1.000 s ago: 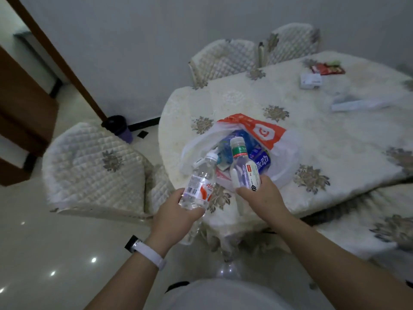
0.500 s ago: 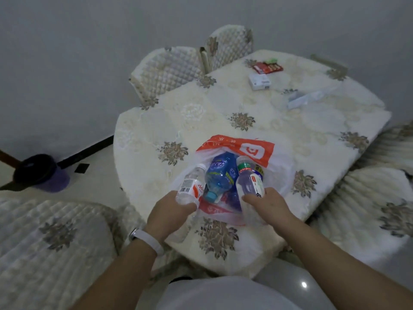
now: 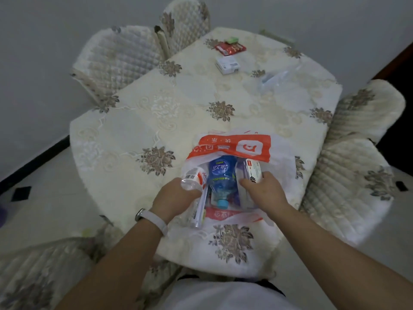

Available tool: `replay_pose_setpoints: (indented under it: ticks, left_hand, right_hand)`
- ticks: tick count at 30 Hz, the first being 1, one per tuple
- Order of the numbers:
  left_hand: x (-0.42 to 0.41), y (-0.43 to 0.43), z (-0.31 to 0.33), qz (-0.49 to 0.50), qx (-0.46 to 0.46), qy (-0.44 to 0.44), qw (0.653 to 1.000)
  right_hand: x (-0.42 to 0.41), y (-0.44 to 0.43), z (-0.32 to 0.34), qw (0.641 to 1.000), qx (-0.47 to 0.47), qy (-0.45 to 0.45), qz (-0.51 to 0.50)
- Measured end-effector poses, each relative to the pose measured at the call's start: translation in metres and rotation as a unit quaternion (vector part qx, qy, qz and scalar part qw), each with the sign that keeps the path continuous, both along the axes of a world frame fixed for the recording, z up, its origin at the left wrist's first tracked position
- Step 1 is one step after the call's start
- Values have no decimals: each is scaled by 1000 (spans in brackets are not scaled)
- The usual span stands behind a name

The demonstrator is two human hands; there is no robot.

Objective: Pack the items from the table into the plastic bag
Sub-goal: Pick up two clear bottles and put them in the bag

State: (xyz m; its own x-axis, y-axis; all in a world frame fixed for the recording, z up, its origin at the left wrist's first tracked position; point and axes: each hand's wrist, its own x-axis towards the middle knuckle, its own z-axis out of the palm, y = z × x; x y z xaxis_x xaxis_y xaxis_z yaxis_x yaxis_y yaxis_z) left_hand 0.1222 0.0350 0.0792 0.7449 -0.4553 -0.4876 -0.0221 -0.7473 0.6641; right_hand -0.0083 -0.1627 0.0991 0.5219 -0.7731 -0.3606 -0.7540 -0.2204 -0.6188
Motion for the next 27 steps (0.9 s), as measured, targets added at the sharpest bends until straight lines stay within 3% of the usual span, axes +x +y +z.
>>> replay_pose_setpoints:
  ticks: [13, 27]
  left_hand:
    - [9, -50, -26, 104, -84, -46, 990]
    - [-1, -31, -50, 57, -27, -111, 992]
  right_hand:
    - [26, -19, -9, 999, -1, -45, -1]
    - [9, -34, -25, 992, -45, 65, 102]
